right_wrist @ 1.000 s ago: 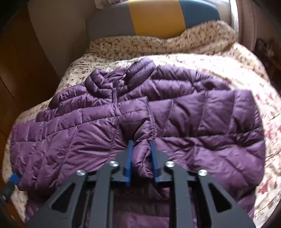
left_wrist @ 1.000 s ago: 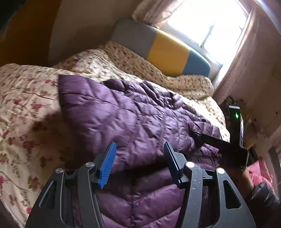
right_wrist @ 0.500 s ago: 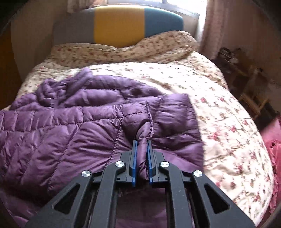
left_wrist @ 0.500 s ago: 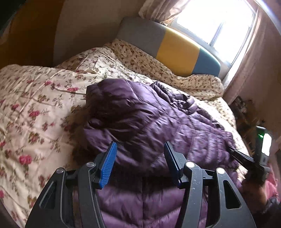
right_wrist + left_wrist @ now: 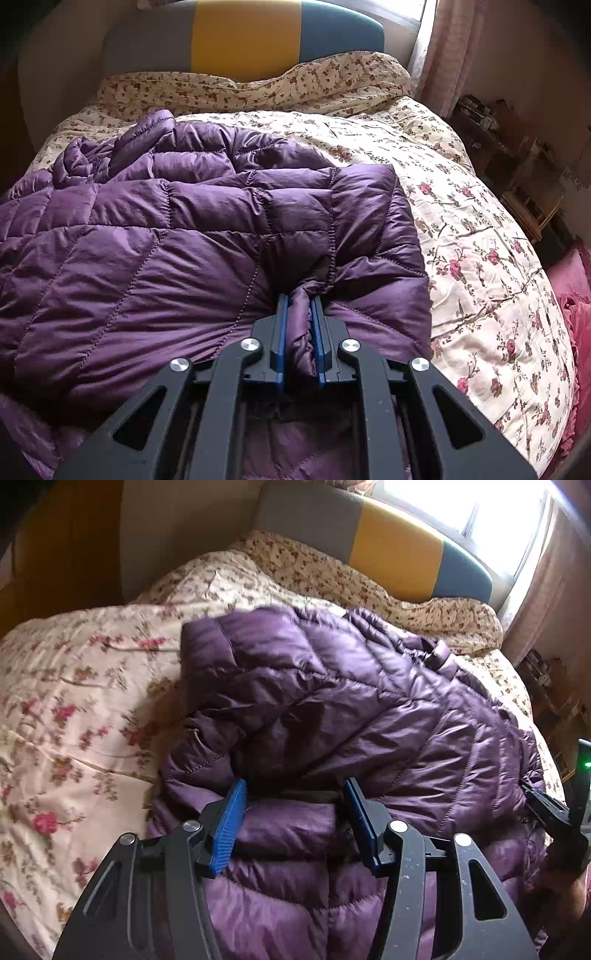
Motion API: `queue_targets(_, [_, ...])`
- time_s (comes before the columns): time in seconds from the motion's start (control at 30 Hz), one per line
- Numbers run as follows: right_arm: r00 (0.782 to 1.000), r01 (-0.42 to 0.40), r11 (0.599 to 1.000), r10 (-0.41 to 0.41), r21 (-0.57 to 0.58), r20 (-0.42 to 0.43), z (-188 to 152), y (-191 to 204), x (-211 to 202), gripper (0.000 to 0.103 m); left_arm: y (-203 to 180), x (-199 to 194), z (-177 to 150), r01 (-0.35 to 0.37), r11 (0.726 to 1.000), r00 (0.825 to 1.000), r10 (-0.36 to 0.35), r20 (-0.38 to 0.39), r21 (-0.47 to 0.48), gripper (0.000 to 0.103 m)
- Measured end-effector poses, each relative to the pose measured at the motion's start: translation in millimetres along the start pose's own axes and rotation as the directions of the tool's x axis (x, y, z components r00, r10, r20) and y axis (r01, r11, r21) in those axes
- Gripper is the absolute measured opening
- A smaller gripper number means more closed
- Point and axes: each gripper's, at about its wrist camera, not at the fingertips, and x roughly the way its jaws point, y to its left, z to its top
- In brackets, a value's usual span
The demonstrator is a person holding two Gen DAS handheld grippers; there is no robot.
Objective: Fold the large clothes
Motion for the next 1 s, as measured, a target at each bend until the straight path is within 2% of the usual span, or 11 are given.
queue_targets(0.03, [1.000,-0.003,1.000,0.003,0.007,0.006,1.9,-2.5,-3.0,0.032,-1.2,-8.3,2.0,-0.005,1.000,1.000,0.005,0.022,0.001,0.061])
queue_targets(0.1, [0.999,-0.020,1.000,0.019,0.025,0.047,6.0,-7.2,-16.4,0.046,-4.1,-23.7,7.4,-0.009,1.000,0.997,0.009,0.074,0.005,0.066])
queue_targets(0.2, [0.993,-0.062,0.998,0.060,0.014,0.104,13.3,-0.9,-34.8,0.054,-10.4,-38.8,21.3,-0.009,1.000,0.991,0.006,0.133,0.025,0.066])
queue_targets(0.33, [0.976,-0.169,0.985,0.169,-0.013,0.133,27.5,22.3,-45.0,0.070,-23.4,-32.0,39.8,-0.012,0.998,0.990,0.003,0.140,0.064,0.067])
queue_targets(0.43, [0.970,-0.216,0.976,0.219,-0.040,0.104,35.1,41.6,-37.3,0.074,-31.5,-16.5,47.8,-0.023,0.995,0.992,0.011,0.125,0.093,0.067])
queue_targets(0.6, [0.977,-0.203,0.977,0.206,-0.062,0.056,32.2,57.0,-9.1,0.074,-25.4,21.6,52.1,-0.055,0.993,0.997,0.049,0.059,0.103,0.067])
queue_targets(0.63, [0.977,-0.202,0.977,0.205,-0.065,0.052,30.7,57.1,-3.1,0.076,-19.9,32.5,50.1,-0.070,0.993,0.997,0.066,0.040,0.098,0.067])
queue_targets(0.7, [0.977,-0.203,0.976,0.207,-0.073,0.048,27.2,58.6,5.4,0.080,-10.1,45.3,43.1,-0.058,0.995,0.998,0.058,0.011,0.078,0.067])
queue_targets(1.0, [0.978,-0.201,0.974,0.206,-0.101,0.042,15.0,67.8,34.6,0.081,-3.1,61.6,26.4,-0.057,0.997,0.998,0.055,0.035,0.056,0.067])
